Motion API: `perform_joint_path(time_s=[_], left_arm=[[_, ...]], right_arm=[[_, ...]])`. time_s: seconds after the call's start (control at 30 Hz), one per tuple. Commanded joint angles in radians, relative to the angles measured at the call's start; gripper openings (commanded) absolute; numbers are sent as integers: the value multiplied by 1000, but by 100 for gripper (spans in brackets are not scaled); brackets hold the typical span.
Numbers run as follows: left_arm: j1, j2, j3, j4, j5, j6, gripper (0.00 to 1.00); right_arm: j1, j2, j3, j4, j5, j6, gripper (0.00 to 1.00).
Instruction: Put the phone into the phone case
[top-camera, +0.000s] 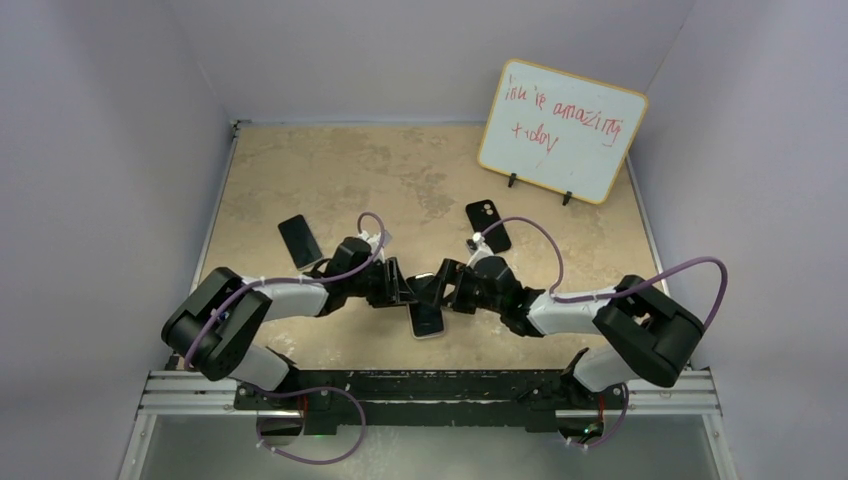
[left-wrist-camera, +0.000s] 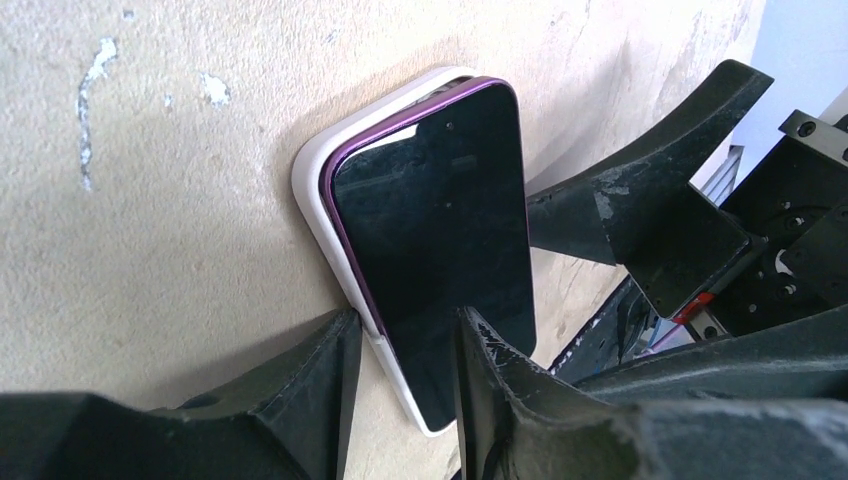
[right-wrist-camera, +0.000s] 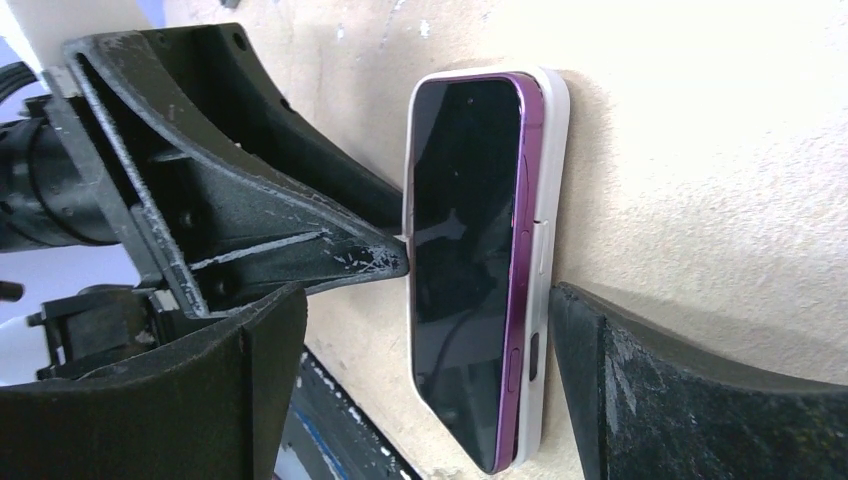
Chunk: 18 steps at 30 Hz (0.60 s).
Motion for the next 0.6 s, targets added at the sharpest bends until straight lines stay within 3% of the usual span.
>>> perform_joint_path(time_s=[0.0,0.57], left_arm=[[-6,-51,-17,51,40,-15,40],[-9,-91,-75,55,26,-16,43]], right_arm=[[4,-41,-12,233,-84,39,90],[4,26,-61,406,-133,57,84]])
